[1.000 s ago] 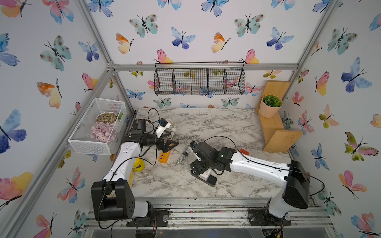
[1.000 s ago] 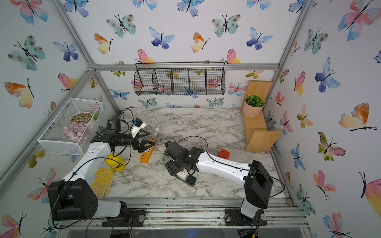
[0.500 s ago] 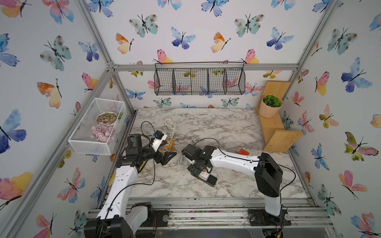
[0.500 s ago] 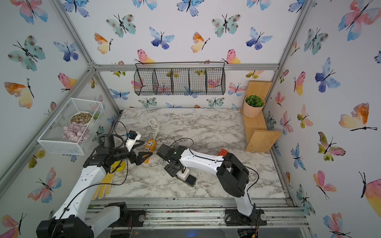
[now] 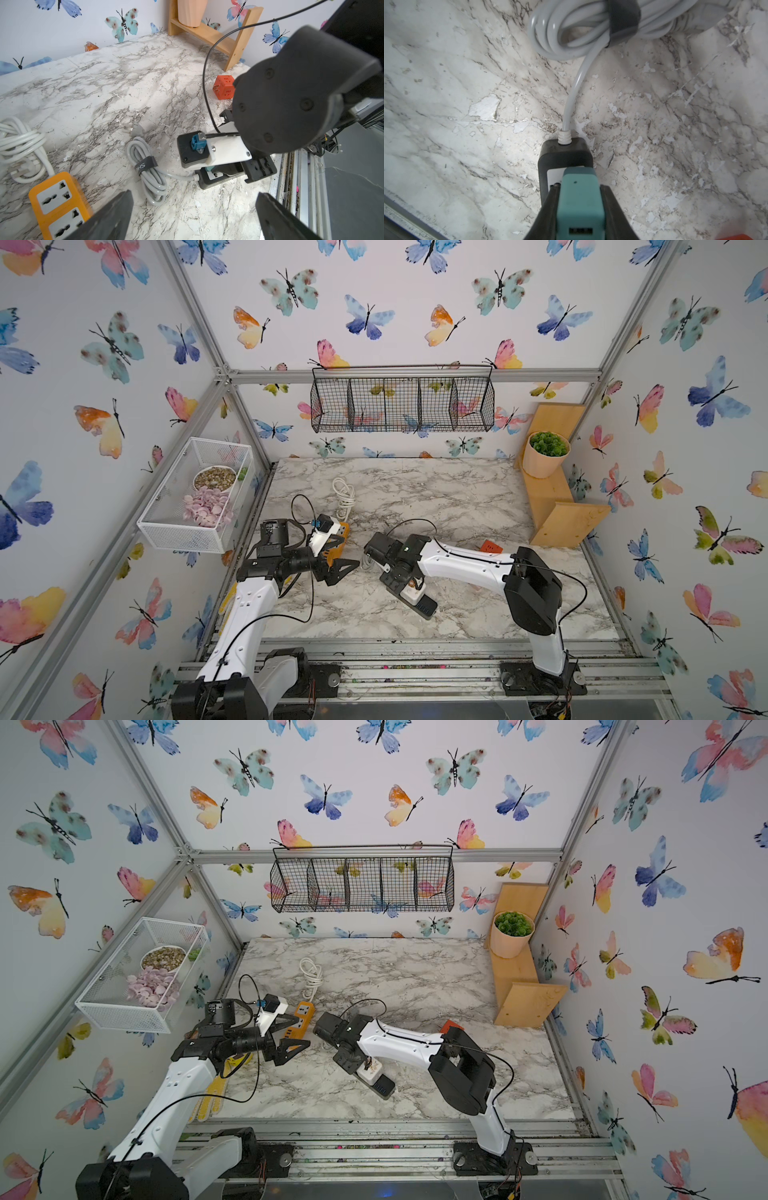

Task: Pull the plug off the socket
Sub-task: Remove the plug from the socket, then place the plug at the center of the board.

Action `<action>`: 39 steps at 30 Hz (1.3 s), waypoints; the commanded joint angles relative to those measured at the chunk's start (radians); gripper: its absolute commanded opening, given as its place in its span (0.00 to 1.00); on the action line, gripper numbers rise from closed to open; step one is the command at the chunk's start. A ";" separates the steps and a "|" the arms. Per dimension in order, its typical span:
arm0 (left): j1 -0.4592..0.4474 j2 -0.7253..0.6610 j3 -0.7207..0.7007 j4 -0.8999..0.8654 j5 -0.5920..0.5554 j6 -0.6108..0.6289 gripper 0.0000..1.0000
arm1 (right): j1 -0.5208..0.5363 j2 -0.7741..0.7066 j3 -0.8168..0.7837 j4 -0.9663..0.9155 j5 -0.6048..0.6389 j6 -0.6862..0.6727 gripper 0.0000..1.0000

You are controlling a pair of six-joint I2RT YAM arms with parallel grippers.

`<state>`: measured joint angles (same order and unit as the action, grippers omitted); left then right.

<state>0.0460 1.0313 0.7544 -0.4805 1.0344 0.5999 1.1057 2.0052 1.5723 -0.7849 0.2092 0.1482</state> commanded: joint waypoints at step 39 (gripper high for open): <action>-0.032 -0.010 0.028 -0.172 0.052 0.099 0.96 | -0.564 -0.540 -0.568 0.583 -0.420 0.414 0.01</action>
<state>0.0250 1.0405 0.7780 -0.5655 1.0355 0.6563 0.6044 1.5108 1.0813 -0.3771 -0.0975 0.4522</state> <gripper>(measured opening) 0.957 0.288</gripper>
